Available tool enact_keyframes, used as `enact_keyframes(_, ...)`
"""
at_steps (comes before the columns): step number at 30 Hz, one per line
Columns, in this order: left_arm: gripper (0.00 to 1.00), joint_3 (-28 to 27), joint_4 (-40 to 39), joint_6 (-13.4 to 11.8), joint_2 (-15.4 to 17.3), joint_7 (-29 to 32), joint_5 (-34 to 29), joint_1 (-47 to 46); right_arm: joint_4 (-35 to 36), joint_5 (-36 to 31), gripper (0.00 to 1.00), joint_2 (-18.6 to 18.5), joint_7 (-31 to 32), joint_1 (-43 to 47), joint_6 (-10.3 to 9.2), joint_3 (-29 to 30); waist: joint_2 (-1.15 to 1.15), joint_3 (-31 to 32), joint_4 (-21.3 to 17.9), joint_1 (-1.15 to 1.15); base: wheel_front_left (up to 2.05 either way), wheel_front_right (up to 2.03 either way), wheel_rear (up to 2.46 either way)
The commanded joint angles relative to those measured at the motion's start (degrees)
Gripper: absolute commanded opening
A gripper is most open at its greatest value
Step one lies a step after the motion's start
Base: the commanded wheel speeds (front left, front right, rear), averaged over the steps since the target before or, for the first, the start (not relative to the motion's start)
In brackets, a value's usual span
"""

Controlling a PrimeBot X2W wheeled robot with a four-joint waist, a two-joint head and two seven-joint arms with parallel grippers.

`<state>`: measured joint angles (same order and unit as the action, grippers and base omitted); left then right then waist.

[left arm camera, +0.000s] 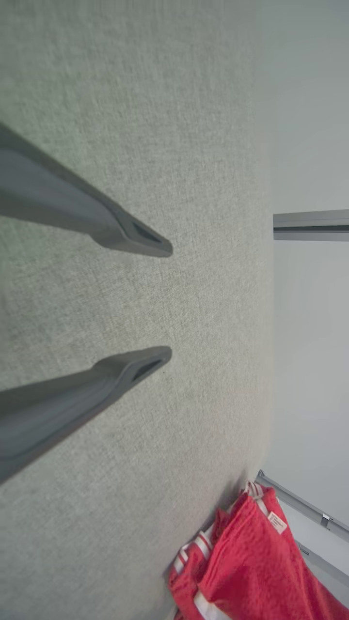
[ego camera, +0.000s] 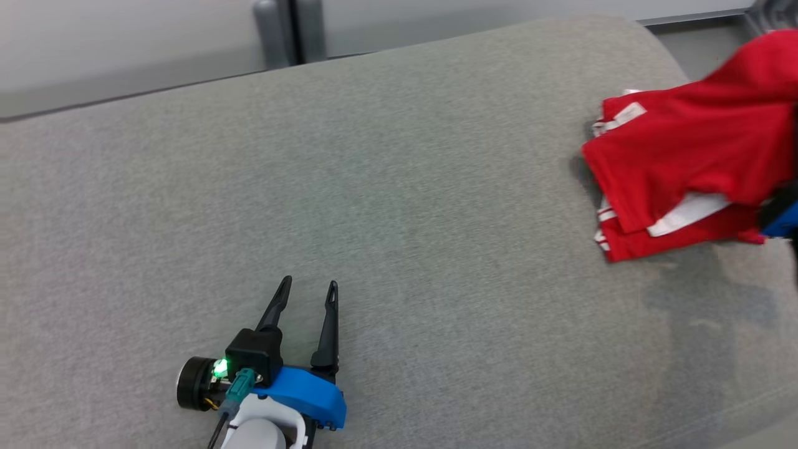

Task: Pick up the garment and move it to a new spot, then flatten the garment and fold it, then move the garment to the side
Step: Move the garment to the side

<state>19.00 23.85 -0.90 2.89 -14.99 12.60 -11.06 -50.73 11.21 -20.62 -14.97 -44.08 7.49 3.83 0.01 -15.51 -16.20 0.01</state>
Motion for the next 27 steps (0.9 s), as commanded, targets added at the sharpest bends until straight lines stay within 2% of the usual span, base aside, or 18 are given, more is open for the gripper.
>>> enact_keyframes(1, 1.00, 0.3, -0.4, -0.1, 0.0, -0.3, 0.1, -1.5, -2.4, -2.6, 0.00, -2.6, -0.3, -1.6, 0.00, 3.7, -0.01, -1.3, 1.9, -0.01, 0.00, 0.00, 0.00)
enact_keyframes(2, 1.00, 0.5, -0.4, -0.3, 0.0, -0.3, 0.1, -1.5, -3.7, -4.2, 0.00, -3.4, -0.3, -1.8, 0.01, 5.4, -0.01, -1.5, 2.4, -0.01, 0.00, 0.00, 0.00)
enact_keyframes(3, 1.00, 0.6, -0.4, -0.3, 0.0, -0.3, 0.1, -1.5, -5.3, -5.5, 0.21, -3.9, -0.3, -1.9, 0.00, 7.4, -0.01, -1.7, 2.7, -0.01, 0.00, 0.00, 0.00)
enact_keyframes(4, 1.00, 0.7, -0.3, -0.4, 0.0, -0.3, 0.0, -1.7, -6.5, -7.0, 1.00, -4.7, -0.3, -2.0, 0.01, 9.6, -0.01, -1.9, 3.2, -0.01, 0.00, 0.00, 0.00)
enact_keyframes(6, 1.00, 0.8, -0.4, -0.5, 0.0, -0.3, -0.2, -2.1, -7.1, -10.2, 1.00, -5.5, -0.3, -2.5, 0.01, 14.1, -0.01, -2.3, 3.8, -0.01, 0.00, 0.00, 0.00)
enact_keyframes(8, 1.00, 0.7, -0.5, -0.7, 0.0, -0.3, -0.3, -2.5, -6.2, -13.0, 1.00, -4.6, -0.3, -2.2, 0.01, 18.5, -0.01, -2.5, 4.3, -0.01, 0.00, 0.00, 0.00)
enact_keyframes(9, 1.00, 0.7, -0.5, -0.7, 0.0, -0.3, -0.3, -2.5, -6.2, -13.0, 1.00, -4.6, -0.3, -2.2, 0.01, 18.5, -0.01, -2.5, 4.3, -0.01, 0.00, 0.00, 0.00)
enact_keyframes(13, 1.00, -0.1, -0.7, -1.4, 0.0, -0.3, -0.6, -2.3, 0.4, -15.6, 1.00, 1.1, -0.3, -0.1, 0.01, 21.9, -0.01, -2.2, 5.0, -0.01, 0.00, 0.00, 0.00)
enact_keyframes(19, 1.00, -1.8, -1.9, -2.8, 0.0, -0.3, -1.3, -0.9, 11.1, -11.9, 1.00, 10.7, -0.2, 5.5, 0.01, 15.5, -0.01, -0.4, 6.3, -0.01, 0.00, 0.00, 0.00)
enact_keyframes(23, 1.00, -3.1, -3.3, -2.9, 0.0, -0.3, -0.8, 0.1, 16.4, -8.1, 1.00, 14.2, -0.2, 11.1, 0.01, 9.4, -0.01, 1.2, 8.0, -0.01, 0.00, 0.00, 0.00)
enact_keyframes(27, 1.00, -4.1, -3.7, -3.0, 0.0, -0.3, -0.4, 1.4, 19.1, -4.8, 1.00, 16.1, -0.2, 16.8, 0.01, 5.4, -0.01, 3.1, 10.3, -0.01, 0.00, 0.00, 0.00)
